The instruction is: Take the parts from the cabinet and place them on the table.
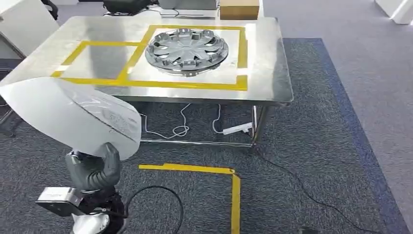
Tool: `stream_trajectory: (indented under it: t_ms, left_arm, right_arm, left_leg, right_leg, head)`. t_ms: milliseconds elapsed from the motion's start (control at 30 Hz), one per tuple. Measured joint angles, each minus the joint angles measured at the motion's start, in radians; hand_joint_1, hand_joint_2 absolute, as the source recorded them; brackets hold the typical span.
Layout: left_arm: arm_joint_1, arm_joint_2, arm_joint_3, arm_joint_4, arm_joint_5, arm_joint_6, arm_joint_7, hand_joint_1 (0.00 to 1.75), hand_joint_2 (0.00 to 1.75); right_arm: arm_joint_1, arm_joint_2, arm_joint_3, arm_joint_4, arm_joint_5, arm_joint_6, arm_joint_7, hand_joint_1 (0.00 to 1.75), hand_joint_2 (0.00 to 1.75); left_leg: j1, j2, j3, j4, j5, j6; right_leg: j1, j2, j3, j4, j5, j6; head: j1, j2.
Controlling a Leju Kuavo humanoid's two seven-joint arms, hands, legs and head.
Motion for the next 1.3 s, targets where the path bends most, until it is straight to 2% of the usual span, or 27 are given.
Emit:
stream_trajectory:
  t_ms: [33,100,133,167,200,233,300,333,367,400,467,500,533,633,667,767,833,867,933,967,1000,1033,1067,1133,1167,1200,1300]
  left_arm:
    - [0.0,0.001,0.0,0.0,0.0,-0.001,0.0,1.75,1.75]
    - [-0.001,0.001,0.0,0.0,0.0,-0.003,0.0,1.75,1.75]
    - [-0.003,0.001,0.0,0.0,0.0,-0.003,0.0,1.75,1.75]
    - [-0.007,0.001,0.0,0.0,0.0,-0.003,0.0,1.75,1.75]
    - [-0.01,0.0,-0.001,0.0,0.0,-0.004,0.0,1.75,1.75]
    - [-0.009,0.0,-0.001,0.0,0.001,-0.006,0.0,1.75,1.75]
    - [-0.008,0.0,0.0,0.0,0.005,-0.006,0.0,1.75,1.75]
    - [-0.009,-0.002,0.0,0.0,0.005,-0.007,0.0,1.75,1.75]
    - [-0.013,-0.002,-0.002,0.001,0.005,-0.01,0.0,1.75,1.75]
    - [-0.015,-0.004,-0.002,0.001,0.004,-0.014,0.0,1.75,1.75]
    - [-0.015,-0.004,-0.004,0.002,0.003,-0.018,0.0,1.75,1.75]
    - [-0.014,-0.003,-0.004,0.002,0.003,-0.018,0.0,1.75,1.75]
    - [-0.015,-0.004,-0.004,0.002,0.002,-0.018,0.0,1.75,1.75]
    - [-0.016,-0.004,-0.006,0.002,0.0,-0.018,0.0,1.75,1.75]
    - [-0.016,-0.004,-0.007,0.002,-0.001,-0.018,0.0,1.75,1.75]
    - [-0.016,-0.003,-0.008,0.002,-0.003,-0.016,0.0,1.75,1.75]
    - [-0.015,-0.003,-0.007,0.001,-0.004,-0.016,0.0,1.75,1.75]
    - [-0.017,-0.003,-0.008,0.001,-0.004,-0.016,0.0,1.75,1.75]
    - [-0.016,-0.002,-0.008,0.001,-0.004,-0.016,0.0,1.75,1.75]
    - [-0.015,-0.001,-0.008,0.001,-0.004,-0.016,0.0,1.75,1.75]
    - [-0.014,0.0,-0.008,0.002,-0.004,-0.016,0.0,1.75,1.75]
    - [-0.014,0.002,-0.008,0.002,-0.005,-0.015,0.0,1.75,1.75]
    - [-0.014,0.002,-0.008,0.002,-0.005,-0.015,0.0,1.75,1.75]
    - [-0.014,0.003,-0.007,0.001,-0.006,-0.014,0.0,1.75,1.75]
    - [-0.015,0.003,-0.007,0.001,-0.006,-0.014,0.0,1.75,1.75]
    - [-0.016,0.003,-0.007,0.001,-0.006,-0.014,0.0,1.75,1.75]
    - [-0.014,0.004,-0.007,0.001,-0.007,-0.014,0.0,1.75,1.75]
  right_arm:
    - [0.0,0.0,0.003,0.0,0.003,0.0,0.001,0.0,0.0]
    - [0.0,0.0,0.008,0.0,0.005,0.0,0.001,0.0,0.0]
    - [0.001,0.0,0.011,0.0,0.006,0.0,0.001,0.0,0.0]
    - [0.002,0.0,0.014,0.0,0.006,0.0,0.001,0.0,0.0]
    - [0.002,-0.001,0.014,0.0,0.007,0.0,0.001,0.0,0.0]
    - [0.002,-0.001,0.015,0.0,0.01,0.0,0.001,0.0,0.0]
    - [-0.002,-0.002,0.017,0.0,0.011,0.0,0.001,0.0,0.0]
    - [-0.003,-0.002,0.019,0.0,0.012,0.0,0.001,0.0,0.0]
    - [-0.004,-0.002,0.02,0.0,0.012,0.0,0.0,0.0,0.0]
    - [-0.002,-0.002,0.02,0.0,0.012,0.0,0.0,0.0,0.0]
    - [0.002,-0.002,0.02,0.0,0.01,-0.002,0.0,0.0,0.0]
    - [0.003,-0.002,0.019,0.0,0.008,-0.002,0.0,0.0,0.0]
    - [0.003,-0.002,0.019,0.0,0.006,-0.002,-0.001,0.0,0.0]
    - [0.001,-0.002,0.019,0.0,0.002,-0.003,-0.002,0.0,0.0]
    - [-0.001,-0.002,0.019,0.0,0.002,-0.003,-0.002,0.0,0.0]
    - [0.0,-0.002,0.018,0.0,-0.004,-0.003,-0.005,0.0,0.0]
    - [-0.001,-0.002,0.018,0.0,-0.008,-0.001,-0.013,0.0,0.0]
    - [-0.001,-0.002,0.017,0.0,-0.008,-0.001,-0.016,0.0,0.0]
    - [-0.001,-0.002,0.017,0.0,-0.008,0.0,-0.017,0.0,0.0]
    - [0.0,-0.002,0.017,0.0,-0.009,0.0,-0.017,0.0,0.0]
    - [0.001,-0.002,0.017,0.0,-0.009,-0.001,-0.017,0.0,0.0]
    - [0.001,-0.002,0.017,0.0,-0.008,-0.001,-0.017,0.0,0.0]
    - [0.0,-0.002,0.017,0.0,-0.008,-0.001,-0.018,0.0,0.0]
    - [0.0,-0.002,0.017,0.0,-0.007,-0.001,-0.019,0.0,0.0]
    - [0.0,-0.002,0.017,0.0,-0.007,0.0,-0.019,0.0,0.0]
    - [-0.001,-0.002,0.017,0.0,-0.007,0.0,-0.019,0.0,0.0]
    - [-0.001,-0.002,0.017,0.0,-0.007,0.0,-0.019,0.0,0.0]
  left_leg:
    - [0.0,0.001,0.008,-0.034,0.034,0.002]
    - [-0.001,0.022,0.07,-0.19,0.134,0.011]
    - [-0.006,0.066,0.104,-0.274,0.183,0.019]
    - [-0.015,0.099,0.109,-0.309,0.159,0.019]
    - [-0.013,0.092,0.106,-0.308,0.154,0.022]
    - [-0.013,0.082,0.104,-0.309,0.173,0.027]
    - [-0.011,0.055,0.107,-0.317,0.181,0.037]
    - [-0.004,0.046,0.11,-0.321,0.188,0.043]
    - [-0.002,0.036,0.108,-0.321,0.189,0.047]
    - [-0.001,0.025,0.106,-0.321,0.191,0.05]
    - [-0.003,0.008,0.104,-0.32,0.19,0.052]
    - [-0.003,-0.001,0.104,-0.32,0.19,0.052]
    - [-0.004,-0.008,0.105,-0.319,0.19,0.052]
    - [-0.004,-0.02,0.111,-0.318,0.186,0.047]
    - [-0.008,-0.021,0.109,-0.316,0.184,0.043]
    - [-0.006,-0.023,0.104,-0.316,0.186,0.03]
    - [-0.006,-0.021,0.103,-0.305,0.174,0.02]
    - [-0.006,-0.011,0.089,-0.269,0.147,0.013]
    - [0.0,-0.001,0.021,-0.117,0.067,0.002]
    - [0.002,0.0,-0.014,-0.042,0.038,-0.001]
    - [0.004,0.001,-0.034,0.002,0.03,-0.003]
    - [0.006,0.001,-0.028,-0.007,0.048,-0.004]
    - [0.007,0.001,-0.003,-0.06,0.085,-0.003]
    - [0.007,0.007,0.088,-0.244,0.175,0.004]
    - [0.005,0.015,0.114,-0.298,0.177,0.009]
    - [0.001,0.013,0.119,-0.318,0.171,0.014]
    - [-0.002,0.01,0.113,-0.315,0.173,0.026]
  right_leg:
    - [0.0,-0.008,0.005,0.0,-0.004,0.001]
    - [0.001,-0.027,0.019,0.0,-0.011,0.003]
    - [0.002,-0.036,0.024,-0.001,-0.015,0.006]
    - [0.009,-0.046,0.029,0.004,-0.02,0.013]
    - [0.013,-0.057,0.026,0.003,-0.024,0.019]
    - [0.015,-0.07,0.029,0.002,-0.029,0.024]
    - [0.016,-0.095,0.039,0.0,-0.033,0.033]
    - [0.01,-0.051,0.028,0.015,-0.049,0.043]
    - [0.008,-0.009,0.011,0.058,-0.081,0.046]
    - [0.007,0.01,-0.023,0.135,-0.123,0.049]
    - [0.006,0.021,-0.101,0.291,-0.182,0.051]
    - [0.006,0.021,-0.119,0.32,-0.18,0.051]
    - [0.006,0.021,-0.114,0.296,-0.152,0.05]
    - [0.006,0.025,-0.002,0.045,-0.016,0.042]
    - [0.007,0.036,0.017,0.007,-0.027,0.037]
    - [0.011,0.036,0.023,0.001,-0.023,0.025]
    - [0.003,0.03,0.028,-0.01,-0.015,0.012]
    - [0.002,0.029,0.03,-0.011,-0.016,0.007]
    - [0.003,0.022,0.03,-0.01,-0.018,0.002]
    - [0.004,0.019,0.03,-0.01,-0.019,0.001]
    - [0.004,0.016,0.03,-0.01,-0.019,0.001]
    - [0.004,0.015,0.031,-0.01,-0.02,0.001]
    - [0.005,0.015,0.033,-0.01,-0.021,0.002]
    - [0.005,0.016,0.04,-0.01,-0.024,0.006]
    - [0.007,0.015,0.039,-0.009,-0.026,0.01]
    - [0.012,0.016,0.034,-0.004,-0.028,0.016]
    - [0.008,0.012,0.034,-0.01,-0.024,0.031]
  head:
    - [0.0,0.0]
    - [0.0,0.0]
    - [0.0,0.0]
    - [-0.001,0.0]
    - [-0.004,0.0]
    - [-0.002,0.0]
    - [-0.005,0.0]
    - [-0.003,0.0]
    - [0.0,0.0]
    - [0.002,0.0]
    - [0.003,0.0]
    - [0.002,0.0]
    - [0.002,0.0]
    - [0.002,0.0]
    - [0.002,0.0]
    - [0.001,0.0]
    - [0.002,0.0]
    - [-0.008,0.0]
    - [-0.009,0.0]
    - [-0.009,0.0]
    - [-0.01,0.0]
    - [-0.009,0.0]
    - [-0.01,0.0]
    - [-0.01,0.0]
    - [-0.009,0.0]
    - [-0.009,0.0]
    - [-0.007,0.0]
